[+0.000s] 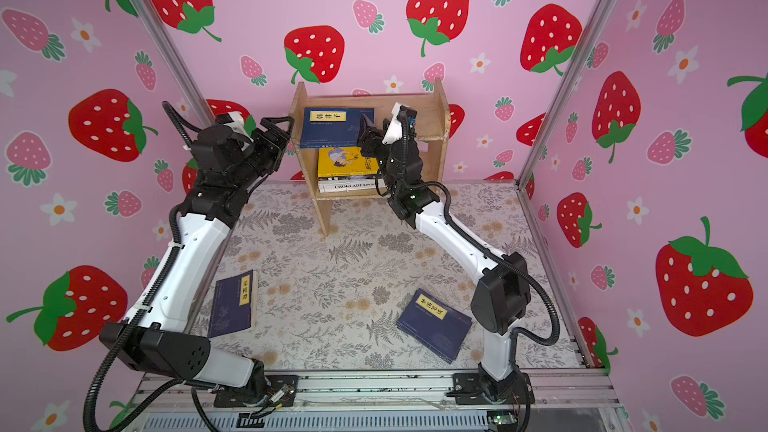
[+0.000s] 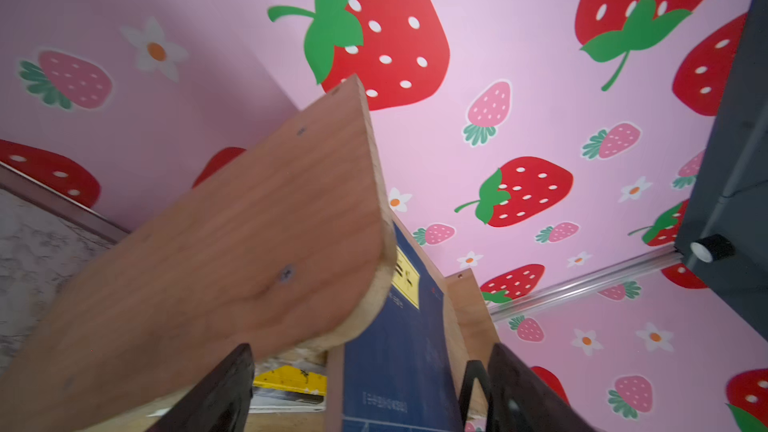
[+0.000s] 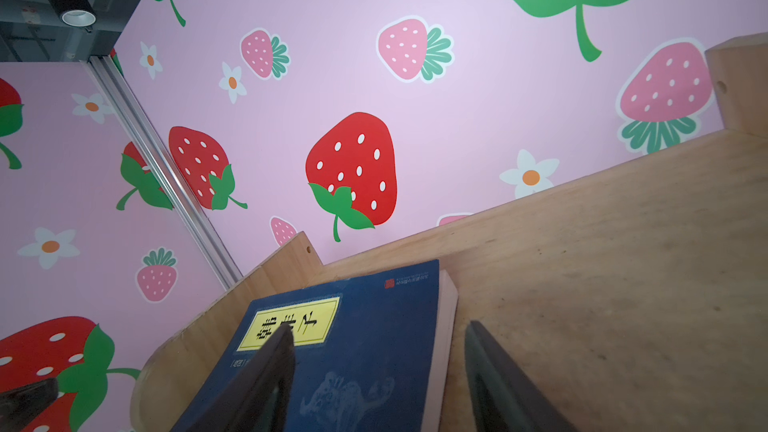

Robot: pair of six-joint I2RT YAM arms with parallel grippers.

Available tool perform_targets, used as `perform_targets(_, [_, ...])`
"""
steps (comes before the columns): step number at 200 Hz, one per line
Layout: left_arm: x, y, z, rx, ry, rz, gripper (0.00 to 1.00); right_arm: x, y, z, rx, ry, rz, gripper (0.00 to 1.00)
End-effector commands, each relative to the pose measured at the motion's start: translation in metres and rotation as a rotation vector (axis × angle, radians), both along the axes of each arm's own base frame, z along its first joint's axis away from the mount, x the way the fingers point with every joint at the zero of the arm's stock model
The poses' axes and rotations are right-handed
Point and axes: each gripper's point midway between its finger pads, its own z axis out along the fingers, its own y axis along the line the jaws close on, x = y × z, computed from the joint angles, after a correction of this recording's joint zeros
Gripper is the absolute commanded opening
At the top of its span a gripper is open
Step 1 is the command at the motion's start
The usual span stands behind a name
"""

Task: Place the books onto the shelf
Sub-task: 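Lay the blue book flat on the top tier with both grippers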

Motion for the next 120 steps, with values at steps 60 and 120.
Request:
perform_targets(60, [-0.057,-0.04,-0.01,0.591,-0.221,-0.35,0.85,0.002,0.015,-0.01,-0.084,-0.023,0.032,0.7])
perform_targets(120, [-0.059,-0.027,-0.025,0.702,-0.204,-0.292,0.89,-0.053,-0.027,0.029,-0.409,-0.311,-0.099,0.91])
